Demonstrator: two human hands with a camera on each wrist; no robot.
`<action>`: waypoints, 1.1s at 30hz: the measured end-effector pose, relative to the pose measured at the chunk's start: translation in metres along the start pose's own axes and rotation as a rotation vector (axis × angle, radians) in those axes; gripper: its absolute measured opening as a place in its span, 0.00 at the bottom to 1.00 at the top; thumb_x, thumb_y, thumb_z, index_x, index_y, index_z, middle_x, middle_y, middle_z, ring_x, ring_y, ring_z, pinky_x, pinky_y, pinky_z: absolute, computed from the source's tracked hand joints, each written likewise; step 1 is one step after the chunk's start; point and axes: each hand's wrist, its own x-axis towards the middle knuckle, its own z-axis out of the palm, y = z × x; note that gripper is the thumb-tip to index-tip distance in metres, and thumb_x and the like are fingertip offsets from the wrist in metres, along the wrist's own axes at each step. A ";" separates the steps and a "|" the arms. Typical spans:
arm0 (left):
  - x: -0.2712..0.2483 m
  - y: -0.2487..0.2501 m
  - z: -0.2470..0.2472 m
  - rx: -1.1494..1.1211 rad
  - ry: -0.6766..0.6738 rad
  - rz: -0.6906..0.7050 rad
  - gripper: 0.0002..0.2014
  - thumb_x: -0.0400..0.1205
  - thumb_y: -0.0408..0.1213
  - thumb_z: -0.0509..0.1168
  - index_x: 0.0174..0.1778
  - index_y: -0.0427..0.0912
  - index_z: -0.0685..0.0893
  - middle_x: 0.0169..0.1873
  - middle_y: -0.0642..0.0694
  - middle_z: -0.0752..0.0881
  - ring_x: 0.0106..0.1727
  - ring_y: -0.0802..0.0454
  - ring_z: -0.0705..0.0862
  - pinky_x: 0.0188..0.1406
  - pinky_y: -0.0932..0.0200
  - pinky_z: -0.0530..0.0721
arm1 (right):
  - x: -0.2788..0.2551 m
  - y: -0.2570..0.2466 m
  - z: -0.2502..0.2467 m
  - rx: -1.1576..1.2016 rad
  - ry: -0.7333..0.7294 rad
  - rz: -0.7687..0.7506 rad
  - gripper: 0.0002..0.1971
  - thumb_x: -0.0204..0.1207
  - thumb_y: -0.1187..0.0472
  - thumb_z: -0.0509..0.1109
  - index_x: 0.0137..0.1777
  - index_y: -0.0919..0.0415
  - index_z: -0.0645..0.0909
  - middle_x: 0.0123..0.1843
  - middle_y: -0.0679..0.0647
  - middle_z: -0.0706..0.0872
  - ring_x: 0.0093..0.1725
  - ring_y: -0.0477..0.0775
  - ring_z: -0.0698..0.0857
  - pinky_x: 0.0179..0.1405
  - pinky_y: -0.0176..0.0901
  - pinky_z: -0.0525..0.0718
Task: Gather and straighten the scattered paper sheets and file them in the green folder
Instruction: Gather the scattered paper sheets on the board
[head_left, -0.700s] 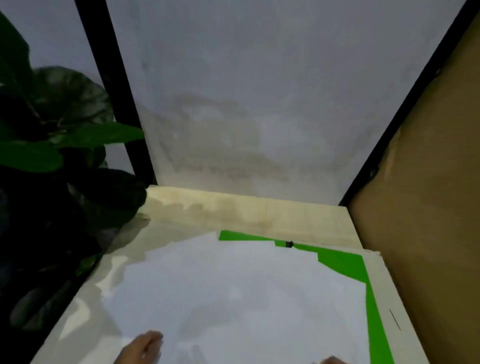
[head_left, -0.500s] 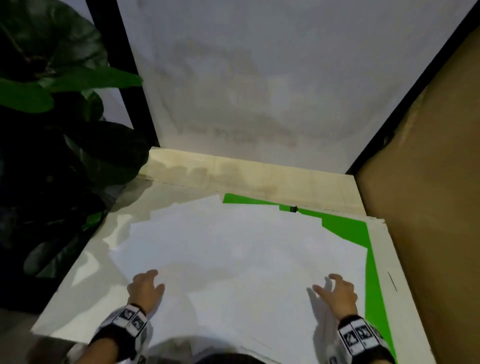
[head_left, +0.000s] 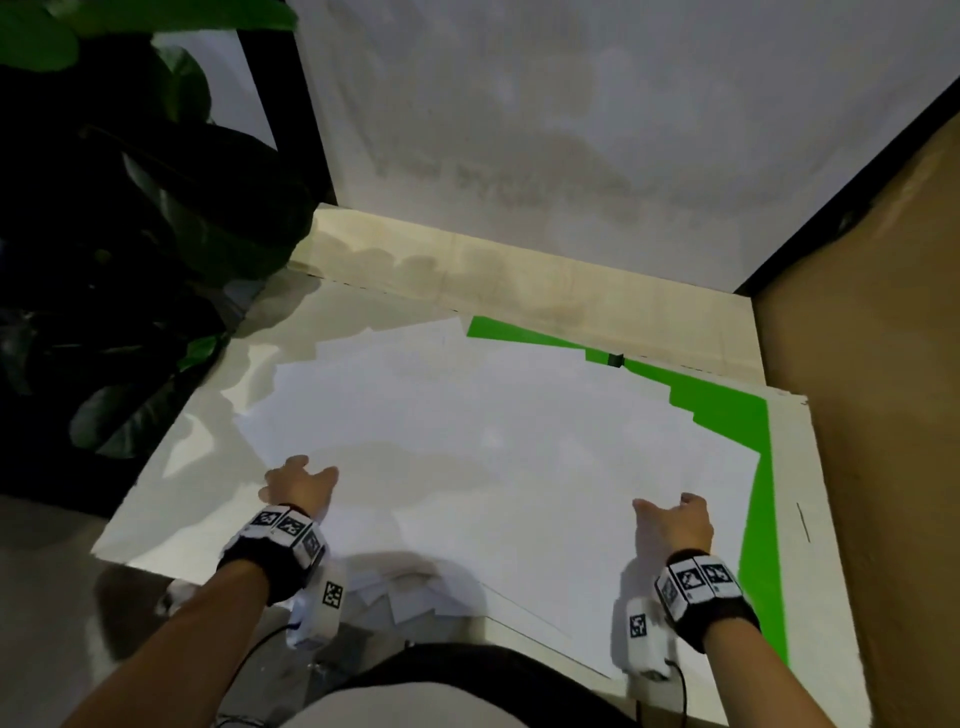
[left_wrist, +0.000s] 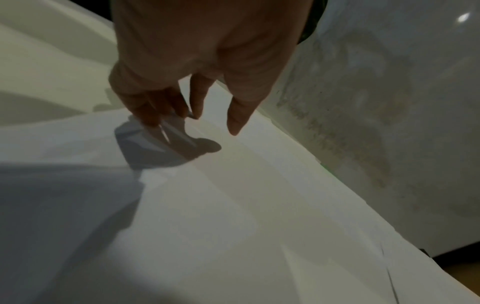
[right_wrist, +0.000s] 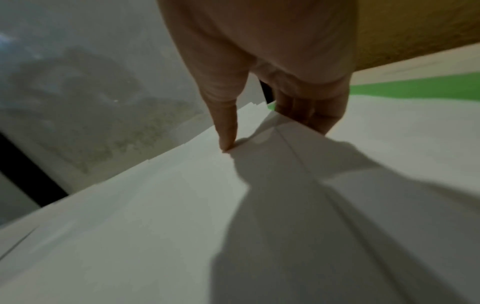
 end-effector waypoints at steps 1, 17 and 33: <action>0.000 0.002 -0.001 0.012 -0.005 -0.013 0.26 0.76 0.42 0.65 0.71 0.40 0.71 0.73 0.31 0.62 0.70 0.30 0.66 0.66 0.44 0.71 | 0.001 -0.003 -0.001 -0.008 -0.008 -0.048 0.35 0.70 0.61 0.73 0.74 0.69 0.62 0.71 0.71 0.73 0.70 0.69 0.73 0.66 0.53 0.73; -0.027 0.008 0.010 0.325 -0.149 0.263 0.34 0.77 0.47 0.64 0.77 0.46 0.59 0.80 0.39 0.51 0.78 0.36 0.52 0.74 0.46 0.61 | -0.025 -0.030 0.045 0.166 -0.277 -0.047 0.24 0.68 0.67 0.75 0.62 0.75 0.75 0.63 0.70 0.81 0.61 0.68 0.81 0.63 0.56 0.79; -0.046 0.015 0.021 0.454 -0.198 0.318 0.36 0.78 0.50 0.61 0.79 0.51 0.50 0.81 0.41 0.43 0.79 0.34 0.45 0.75 0.40 0.62 | -0.037 -0.040 0.014 0.243 -0.307 -0.482 0.18 0.74 0.71 0.66 0.64 0.70 0.76 0.63 0.66 0.82 0.61 0.59 0.80 0.61 0.46 0.74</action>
